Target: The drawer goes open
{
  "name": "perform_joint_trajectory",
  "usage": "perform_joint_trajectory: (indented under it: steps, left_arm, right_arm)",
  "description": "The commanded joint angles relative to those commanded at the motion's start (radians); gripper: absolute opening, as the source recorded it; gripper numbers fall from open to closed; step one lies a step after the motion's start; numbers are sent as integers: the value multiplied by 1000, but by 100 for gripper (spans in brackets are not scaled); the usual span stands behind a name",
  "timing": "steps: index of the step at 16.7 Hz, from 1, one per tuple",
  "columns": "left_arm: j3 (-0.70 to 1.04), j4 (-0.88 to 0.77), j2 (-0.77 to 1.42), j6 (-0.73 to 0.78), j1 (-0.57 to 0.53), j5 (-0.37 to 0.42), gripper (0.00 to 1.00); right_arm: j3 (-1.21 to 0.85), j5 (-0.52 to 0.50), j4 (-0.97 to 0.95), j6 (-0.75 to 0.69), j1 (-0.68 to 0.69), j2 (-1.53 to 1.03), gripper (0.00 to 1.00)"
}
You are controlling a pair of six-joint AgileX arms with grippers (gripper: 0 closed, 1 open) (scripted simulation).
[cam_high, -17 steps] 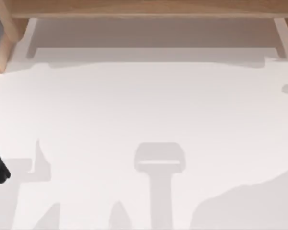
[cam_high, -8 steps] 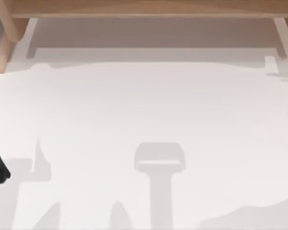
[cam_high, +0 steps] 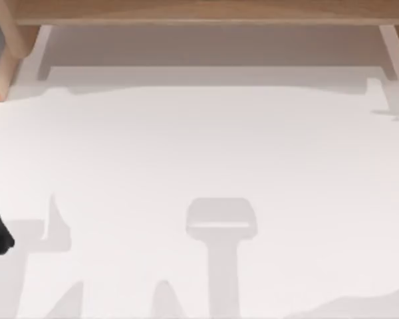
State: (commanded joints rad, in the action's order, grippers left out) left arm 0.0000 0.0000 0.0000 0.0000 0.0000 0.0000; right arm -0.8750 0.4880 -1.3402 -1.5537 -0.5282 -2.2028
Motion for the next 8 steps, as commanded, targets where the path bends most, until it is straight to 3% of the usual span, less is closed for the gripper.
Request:
perform_joint_trajectory:
  steps: [8]
  left_arm:
    - [0, 0, 0, 0, 0, 0, 100]
  right_arm:
    - [182, 66, -100, 0, -57, 69, 0]
